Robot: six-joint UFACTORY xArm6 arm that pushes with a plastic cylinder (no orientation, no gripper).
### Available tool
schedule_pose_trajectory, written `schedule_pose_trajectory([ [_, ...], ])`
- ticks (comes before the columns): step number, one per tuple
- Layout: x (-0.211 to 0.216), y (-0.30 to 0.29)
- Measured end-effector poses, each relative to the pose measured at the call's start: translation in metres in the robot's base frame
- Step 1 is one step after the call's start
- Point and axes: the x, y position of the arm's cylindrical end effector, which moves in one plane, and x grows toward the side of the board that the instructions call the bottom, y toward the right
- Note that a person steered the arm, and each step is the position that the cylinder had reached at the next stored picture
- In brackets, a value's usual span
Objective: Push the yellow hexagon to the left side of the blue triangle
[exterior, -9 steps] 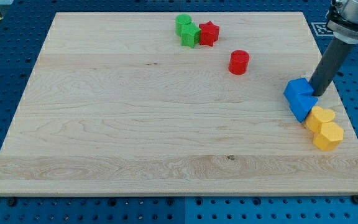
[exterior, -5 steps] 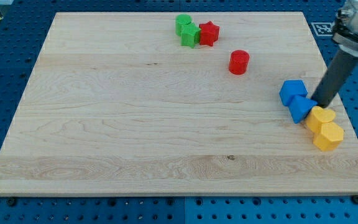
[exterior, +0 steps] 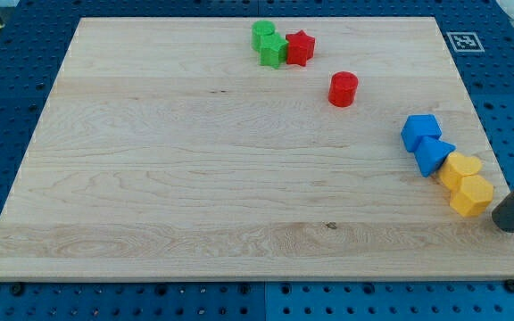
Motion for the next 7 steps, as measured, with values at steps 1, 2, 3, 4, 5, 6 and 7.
schedule_pose_trajectory([
  [1, 0.0, -0.004],
  [2, 0.0, -0.011],
  [3, -0.005, -0.016],
  [4, -0.013, -0.017],
  [5, -0.016, -0.017],
  [6, -0.018, -0.025],
  [7, -0.03, -0.047],
])
